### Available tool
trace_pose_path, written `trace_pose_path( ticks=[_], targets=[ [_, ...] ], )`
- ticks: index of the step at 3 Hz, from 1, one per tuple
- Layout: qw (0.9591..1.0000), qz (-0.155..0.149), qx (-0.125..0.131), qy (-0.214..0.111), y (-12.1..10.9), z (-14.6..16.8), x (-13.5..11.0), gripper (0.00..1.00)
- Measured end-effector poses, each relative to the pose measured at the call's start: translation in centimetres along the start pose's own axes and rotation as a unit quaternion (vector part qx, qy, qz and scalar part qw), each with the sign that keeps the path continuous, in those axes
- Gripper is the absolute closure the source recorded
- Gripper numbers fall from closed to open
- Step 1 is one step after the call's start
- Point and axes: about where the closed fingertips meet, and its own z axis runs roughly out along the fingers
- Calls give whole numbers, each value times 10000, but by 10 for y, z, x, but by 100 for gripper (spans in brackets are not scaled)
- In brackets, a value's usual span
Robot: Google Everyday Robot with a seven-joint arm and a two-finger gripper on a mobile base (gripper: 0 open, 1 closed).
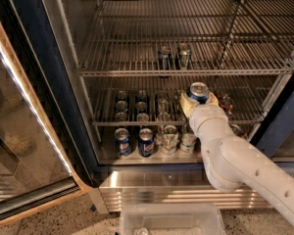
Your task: Pick pepsi can from middle shelf of fridge
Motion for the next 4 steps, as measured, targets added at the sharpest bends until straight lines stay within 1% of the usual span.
trace_pose_path(
  ticks=[1, 2, 3, 4],
  targets=[
    [10000, -16, 19, 57, 0, -21, 1, 100],
    [9999, -52, 96, 102, -2, -42, 0, 100],
    [9995, -14, 239, 186, -7, -58, 0, 100],
    [9989, 192, 370, 229, -17, -71, 2, 100]
  ],
)
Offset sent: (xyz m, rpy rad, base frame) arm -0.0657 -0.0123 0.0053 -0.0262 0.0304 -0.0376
